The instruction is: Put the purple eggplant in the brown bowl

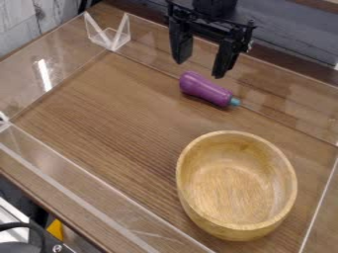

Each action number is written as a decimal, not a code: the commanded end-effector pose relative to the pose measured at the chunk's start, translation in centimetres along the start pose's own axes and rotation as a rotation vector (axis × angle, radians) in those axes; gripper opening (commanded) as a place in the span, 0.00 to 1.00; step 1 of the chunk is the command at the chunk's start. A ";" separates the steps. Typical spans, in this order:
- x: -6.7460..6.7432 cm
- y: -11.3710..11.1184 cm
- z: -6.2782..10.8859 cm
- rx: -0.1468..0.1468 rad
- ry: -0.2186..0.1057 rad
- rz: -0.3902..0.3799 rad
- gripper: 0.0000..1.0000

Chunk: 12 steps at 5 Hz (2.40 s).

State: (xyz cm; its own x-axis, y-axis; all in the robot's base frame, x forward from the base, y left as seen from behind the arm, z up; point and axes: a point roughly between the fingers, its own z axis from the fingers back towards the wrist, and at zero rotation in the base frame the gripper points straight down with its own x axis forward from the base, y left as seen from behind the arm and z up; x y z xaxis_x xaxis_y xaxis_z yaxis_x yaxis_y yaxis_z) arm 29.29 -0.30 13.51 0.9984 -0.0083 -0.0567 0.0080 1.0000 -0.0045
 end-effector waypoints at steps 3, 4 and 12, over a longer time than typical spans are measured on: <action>2.3 0.0 -1.1 -0.037 -0.004 0.190 1.00; 2.9 1.5 -1.7 -0.052 -0.006 0.292 1.00; 8.8 5.3 -6.6 -0.145 -0.082 1.321 1.00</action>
State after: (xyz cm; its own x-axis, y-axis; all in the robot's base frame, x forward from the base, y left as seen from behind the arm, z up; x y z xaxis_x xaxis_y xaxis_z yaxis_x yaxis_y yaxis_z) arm 36.74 4.75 4.38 0.2457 0.9668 -0.0700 -0.9691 0.2435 -0.0389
